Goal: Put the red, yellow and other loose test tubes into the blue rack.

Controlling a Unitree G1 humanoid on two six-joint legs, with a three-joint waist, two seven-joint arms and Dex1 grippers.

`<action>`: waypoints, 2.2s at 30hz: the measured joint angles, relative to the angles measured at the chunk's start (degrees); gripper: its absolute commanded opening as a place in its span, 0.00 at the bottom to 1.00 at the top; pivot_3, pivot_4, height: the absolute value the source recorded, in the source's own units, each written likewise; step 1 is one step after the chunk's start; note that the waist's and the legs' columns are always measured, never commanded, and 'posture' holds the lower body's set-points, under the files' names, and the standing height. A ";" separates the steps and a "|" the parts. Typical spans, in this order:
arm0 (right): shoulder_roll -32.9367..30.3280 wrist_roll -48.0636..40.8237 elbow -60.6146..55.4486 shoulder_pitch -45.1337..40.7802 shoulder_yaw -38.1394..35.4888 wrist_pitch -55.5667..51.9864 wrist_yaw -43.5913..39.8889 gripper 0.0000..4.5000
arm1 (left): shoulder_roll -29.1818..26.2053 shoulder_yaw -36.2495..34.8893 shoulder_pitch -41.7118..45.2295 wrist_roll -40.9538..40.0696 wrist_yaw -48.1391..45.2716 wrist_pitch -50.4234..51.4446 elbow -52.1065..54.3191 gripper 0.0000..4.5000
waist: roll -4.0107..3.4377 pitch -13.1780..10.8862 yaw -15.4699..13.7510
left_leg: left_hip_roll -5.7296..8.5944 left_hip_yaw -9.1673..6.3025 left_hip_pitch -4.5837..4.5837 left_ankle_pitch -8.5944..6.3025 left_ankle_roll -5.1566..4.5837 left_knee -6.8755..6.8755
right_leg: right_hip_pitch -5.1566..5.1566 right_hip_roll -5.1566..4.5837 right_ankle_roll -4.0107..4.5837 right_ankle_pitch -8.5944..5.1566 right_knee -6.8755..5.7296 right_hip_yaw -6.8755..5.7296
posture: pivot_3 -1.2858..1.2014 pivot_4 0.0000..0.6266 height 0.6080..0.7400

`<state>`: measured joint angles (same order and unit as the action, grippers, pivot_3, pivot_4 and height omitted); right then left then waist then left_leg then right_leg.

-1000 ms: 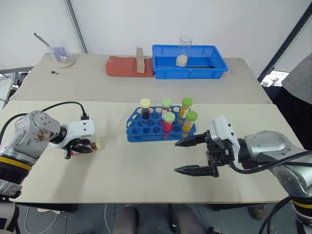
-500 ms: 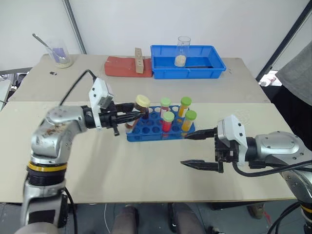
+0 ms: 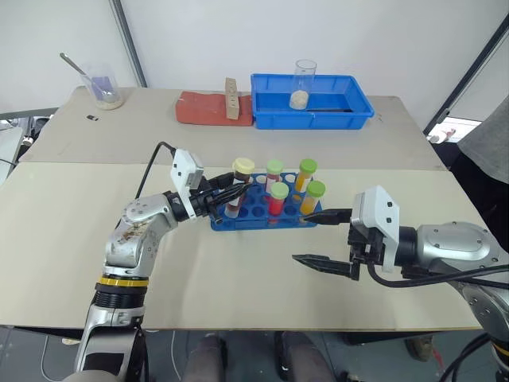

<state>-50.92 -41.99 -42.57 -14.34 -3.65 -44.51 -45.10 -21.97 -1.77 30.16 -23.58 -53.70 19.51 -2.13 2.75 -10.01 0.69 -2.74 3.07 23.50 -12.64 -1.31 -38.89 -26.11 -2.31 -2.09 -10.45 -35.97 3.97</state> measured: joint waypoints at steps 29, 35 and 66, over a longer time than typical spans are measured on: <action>-1.51 -0.89 -1.71 7.87 -4.02 -1.34 5.33 0.90 | 2.98 0.62 0.90 3.13 1.38 -12.76 -9.67 0.19 | 0.00 0.04 0.07 | 0.00 0.00 -0.13 0.00 0.00 0.00 | 0.13 0.00 -0.02 0.00 0.00 0.01 | 0.52 0.24 1.00; -1.51 -0.77 -1.24 7.83 -4.02 -1.27 5.27 0.90 | 3.85 2.04 0.58 3.77 1.16 -15.22 -9.93 0.19 | 0.00 0.05 0.03 | 0.00 0.01 -0.17 0.00 0.00 0.00 | 0.17 0.00 -0.02 -0.01 0.02 0.01 | 0.52 0.24 1.00; 1.95 0.28 0.42 5.97 -4.80 0.53 8.51 0.90 | 4.88 2.58 -6.66 4.43 5.69 -15.78 -7.82 0.99 | 0.00 0.05 0.13 | -0.01 0.00 -0.12 0.00 0.00 0.02 | 0.14 0.00 -0.02 -0.01 0.06 0.00 | 0.52 0.24 1.00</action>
<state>-48.97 -41.71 -42.15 -8.37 -8.45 -43.98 -36.59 -17.09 0.81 23.50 -19.15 -48.01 3.72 -9.94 2.74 -9.96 0.82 -2.76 3.07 23.38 -12.64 -1.31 -38.87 -25.97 -2.31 -2.11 -10.46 -35.92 3.96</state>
